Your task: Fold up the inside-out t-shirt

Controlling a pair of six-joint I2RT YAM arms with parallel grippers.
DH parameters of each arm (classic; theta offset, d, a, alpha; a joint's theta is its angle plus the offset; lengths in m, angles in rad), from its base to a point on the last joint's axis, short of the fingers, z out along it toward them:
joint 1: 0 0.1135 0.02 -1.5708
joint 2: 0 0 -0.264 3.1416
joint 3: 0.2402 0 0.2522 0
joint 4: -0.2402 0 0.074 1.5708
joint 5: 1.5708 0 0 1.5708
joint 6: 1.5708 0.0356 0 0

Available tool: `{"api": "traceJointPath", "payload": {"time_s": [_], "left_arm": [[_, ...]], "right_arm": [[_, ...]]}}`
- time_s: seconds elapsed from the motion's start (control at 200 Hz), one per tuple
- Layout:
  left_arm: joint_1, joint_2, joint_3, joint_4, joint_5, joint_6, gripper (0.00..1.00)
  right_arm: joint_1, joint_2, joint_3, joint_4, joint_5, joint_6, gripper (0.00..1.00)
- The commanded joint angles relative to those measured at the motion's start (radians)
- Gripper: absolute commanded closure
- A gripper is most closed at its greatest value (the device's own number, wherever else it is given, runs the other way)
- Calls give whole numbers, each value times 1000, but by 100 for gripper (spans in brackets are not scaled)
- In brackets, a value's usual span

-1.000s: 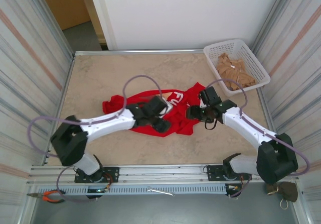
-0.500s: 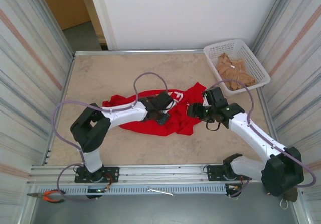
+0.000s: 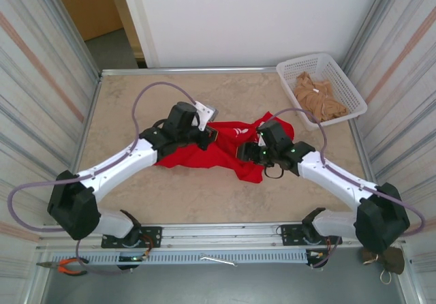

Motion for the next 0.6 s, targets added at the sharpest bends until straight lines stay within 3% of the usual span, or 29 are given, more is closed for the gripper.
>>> {"api": "traceJointPath", "payload": {"time_s": [0.0,0.165,0.346,0.596], "left_arm": [[2,-18,-39,47,86,-24,100],[2,-35,-62,70,121,-36,100],[2,-45,-60,78,134,-50,100],[5,-91,-31,63,143,-59,100]], "right_arm": [[19,40,50,51,39,-11,36],[43,123,98,76,59,-36,30],[115,253,154,114,153,-46,15],[130,506,298,141,332,2,16]]}}
